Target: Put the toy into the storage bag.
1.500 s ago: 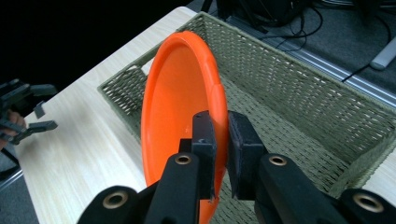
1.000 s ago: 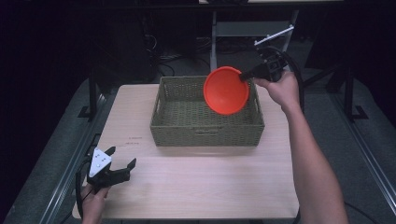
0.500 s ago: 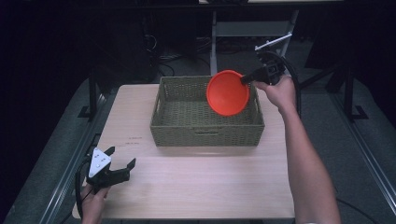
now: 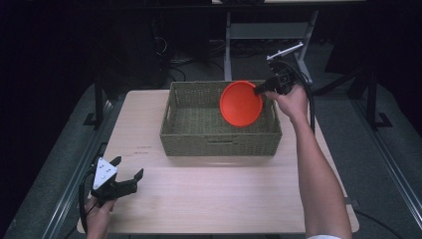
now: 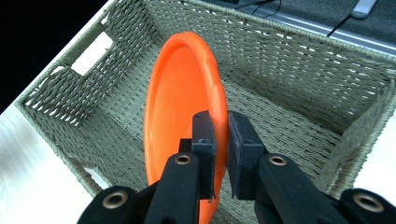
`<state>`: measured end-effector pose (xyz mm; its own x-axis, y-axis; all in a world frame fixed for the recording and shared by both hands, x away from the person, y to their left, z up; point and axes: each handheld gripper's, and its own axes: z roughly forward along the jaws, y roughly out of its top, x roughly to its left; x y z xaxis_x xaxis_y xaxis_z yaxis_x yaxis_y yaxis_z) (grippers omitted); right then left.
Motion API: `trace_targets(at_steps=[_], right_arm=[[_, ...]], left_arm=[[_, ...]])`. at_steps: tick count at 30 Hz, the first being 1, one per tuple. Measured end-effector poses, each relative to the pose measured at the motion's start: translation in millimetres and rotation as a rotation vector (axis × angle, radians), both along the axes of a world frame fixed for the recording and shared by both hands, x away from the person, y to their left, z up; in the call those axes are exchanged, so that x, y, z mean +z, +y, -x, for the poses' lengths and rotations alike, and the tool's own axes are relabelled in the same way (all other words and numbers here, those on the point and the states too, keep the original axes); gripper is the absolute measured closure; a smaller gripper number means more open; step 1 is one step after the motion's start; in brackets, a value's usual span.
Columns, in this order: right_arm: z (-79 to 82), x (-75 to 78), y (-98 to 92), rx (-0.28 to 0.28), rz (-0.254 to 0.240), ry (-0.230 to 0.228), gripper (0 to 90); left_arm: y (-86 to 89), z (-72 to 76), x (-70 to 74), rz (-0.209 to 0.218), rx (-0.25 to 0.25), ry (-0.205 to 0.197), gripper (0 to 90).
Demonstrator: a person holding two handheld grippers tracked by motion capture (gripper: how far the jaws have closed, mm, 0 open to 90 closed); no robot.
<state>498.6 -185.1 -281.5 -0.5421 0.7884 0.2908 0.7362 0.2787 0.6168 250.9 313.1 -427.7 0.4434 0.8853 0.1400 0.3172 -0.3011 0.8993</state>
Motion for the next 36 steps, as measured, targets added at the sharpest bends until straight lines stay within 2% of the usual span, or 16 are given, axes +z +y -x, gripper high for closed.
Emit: trace_targets(at_steps=[9, 19, 21, 26, 31, 36], right_arm=[[-2.4, -16.1, 1.6, -0.006, 0.009, 0.031, 81.9], [-2.7, -18.4, 0.2, -0.006, 0.027, 0.034, 81.9], [-1.5, -20.4, -1.0, -0.014, 0.020, 0.028, 81.9], [-1.8, -30.3, -2.7, -0.021, -0.009, 0.058, 81.9], [-3.8, -37.3, -0.2, -0.011, 0.022, 0.066, 81.9], [-4.9, -41.2, 3.2, -0.008, 0.028, 0.074, 81.9]], left_arm=[[-0.6, 0.8, 0.2, -0.008, -0.006, 0.000, 13.0], [0.2, 1.4, 0.5, -0.003, -0.006, -0.002, 13.0], [0.5, 1.4, 0.9, -0.005, -0.004, -0.004, 13.0], [0.4, 1.7, 1.1, -0.011, -0.004, -0.002, 13.0], [0.4, 1.5, 0.5, -0.007, -0.002, -0.004, 13.0], [1.4, 2.0, 1.1, -0.007, 0.004, -0.006, 13.0]])
